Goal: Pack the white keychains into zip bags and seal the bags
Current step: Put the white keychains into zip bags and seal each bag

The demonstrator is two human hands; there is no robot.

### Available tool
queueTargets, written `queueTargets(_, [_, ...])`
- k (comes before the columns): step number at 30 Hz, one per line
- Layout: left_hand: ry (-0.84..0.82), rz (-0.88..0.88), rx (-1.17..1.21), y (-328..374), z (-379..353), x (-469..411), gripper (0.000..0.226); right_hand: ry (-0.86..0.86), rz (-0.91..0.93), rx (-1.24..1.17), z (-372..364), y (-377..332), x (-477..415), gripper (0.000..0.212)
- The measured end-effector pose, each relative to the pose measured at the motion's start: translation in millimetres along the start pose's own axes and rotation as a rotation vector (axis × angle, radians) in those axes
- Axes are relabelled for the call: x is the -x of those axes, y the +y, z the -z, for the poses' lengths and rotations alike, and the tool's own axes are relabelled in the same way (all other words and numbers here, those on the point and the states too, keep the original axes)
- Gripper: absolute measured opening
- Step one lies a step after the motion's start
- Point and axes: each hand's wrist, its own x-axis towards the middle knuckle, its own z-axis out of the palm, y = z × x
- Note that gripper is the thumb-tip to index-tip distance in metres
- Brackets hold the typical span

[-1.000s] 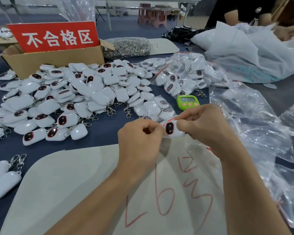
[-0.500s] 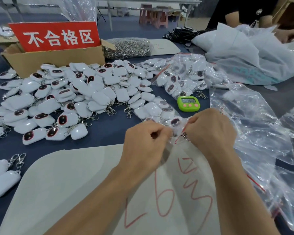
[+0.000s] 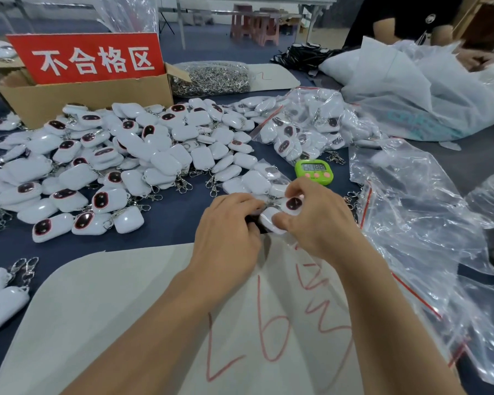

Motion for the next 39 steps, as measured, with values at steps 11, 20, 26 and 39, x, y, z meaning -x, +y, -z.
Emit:
queueTargets(11, [-0.013, 0.038, -0.093, 3, 3, 3, 0.043, 0.107, 0.13, 0.014, -16, -7, -1, 0.02])
queueTargets(20, [-0.077, -0.004, -0.169, 3, 8, 2, 0.034, -0.04, 0.164, 0.119, -22, -17, -5, 0.047])
queueTargets(26, [-0.054, -0.035, -0.198, 4, 6, 2, 0.035, -0.021, 0.113, 0.039, -21, -12, -14, 0.034])
queueTargets(39, [0.112, 0.159, -0.059, -14, 13, -11, 0.055, 0.076, 0.209, 0.021, -31, -27, -16, 0.047])
